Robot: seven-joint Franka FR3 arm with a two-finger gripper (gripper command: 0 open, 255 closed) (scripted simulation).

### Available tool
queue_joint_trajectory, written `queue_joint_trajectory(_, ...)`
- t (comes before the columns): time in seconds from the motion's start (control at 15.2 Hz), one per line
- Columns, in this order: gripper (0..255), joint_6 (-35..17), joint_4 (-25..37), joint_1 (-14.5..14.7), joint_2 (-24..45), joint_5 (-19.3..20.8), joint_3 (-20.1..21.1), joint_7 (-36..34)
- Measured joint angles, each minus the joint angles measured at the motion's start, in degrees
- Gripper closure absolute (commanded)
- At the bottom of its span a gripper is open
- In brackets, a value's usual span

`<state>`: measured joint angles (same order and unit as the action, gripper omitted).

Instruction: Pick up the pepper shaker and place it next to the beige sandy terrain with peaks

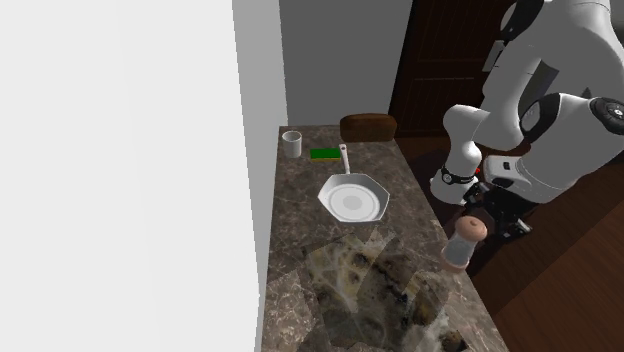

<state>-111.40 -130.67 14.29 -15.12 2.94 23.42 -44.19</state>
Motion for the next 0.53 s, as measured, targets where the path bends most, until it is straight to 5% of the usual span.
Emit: queue_joint_trajectory(0.53,255,-5.7,-3.7,-0.2,2.3,0.9,0.6,-1.3)
